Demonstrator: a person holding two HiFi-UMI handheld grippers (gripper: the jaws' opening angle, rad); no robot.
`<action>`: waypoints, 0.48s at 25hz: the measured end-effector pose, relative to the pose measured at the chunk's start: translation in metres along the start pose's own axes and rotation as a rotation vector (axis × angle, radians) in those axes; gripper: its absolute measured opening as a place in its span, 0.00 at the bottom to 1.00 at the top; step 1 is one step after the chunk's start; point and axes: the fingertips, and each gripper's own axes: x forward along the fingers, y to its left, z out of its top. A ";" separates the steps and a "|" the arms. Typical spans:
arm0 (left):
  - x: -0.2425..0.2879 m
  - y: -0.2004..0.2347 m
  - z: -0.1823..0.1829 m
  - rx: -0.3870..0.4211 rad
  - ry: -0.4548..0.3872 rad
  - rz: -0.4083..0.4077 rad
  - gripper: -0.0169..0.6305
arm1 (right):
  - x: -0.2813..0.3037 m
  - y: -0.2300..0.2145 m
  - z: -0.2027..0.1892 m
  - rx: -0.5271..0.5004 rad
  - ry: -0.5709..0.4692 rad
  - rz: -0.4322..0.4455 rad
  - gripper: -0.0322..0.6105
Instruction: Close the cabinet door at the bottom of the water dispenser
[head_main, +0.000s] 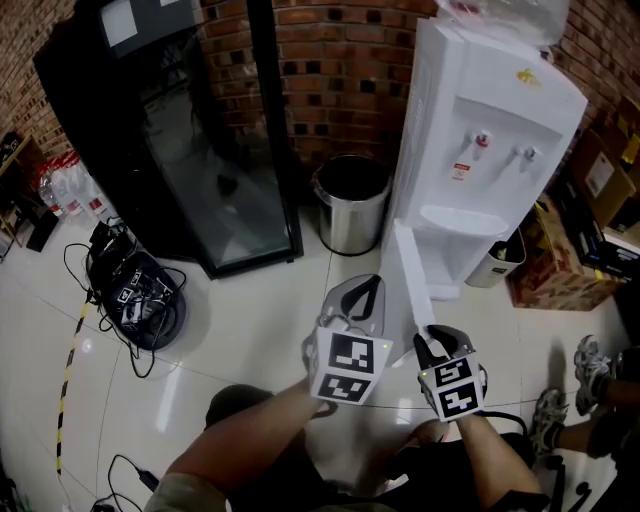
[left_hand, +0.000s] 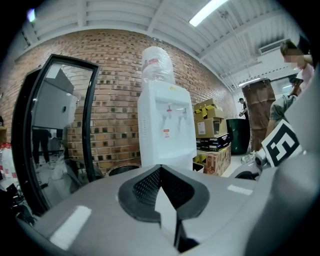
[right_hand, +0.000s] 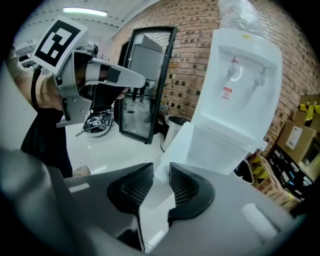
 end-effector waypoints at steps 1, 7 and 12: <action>0.003 -0.006 0.001 -0.003 -0.002 -0.009 0.03 | -0.001 -0.005 -0.003 0.012 0.003 -0.012 0.21; 0.013 -0.027 0.003 0.008 -0.005 -0.051 0.03 | -0.006 -0.042 -0.015 0.087 0.035 -0.074 0.20; 0.020 -0.024 0.000 -0.009 0.003 -0.047 0.03 | -0.007 -0.090 -0.030 0.218 0.052 -0.136 0.20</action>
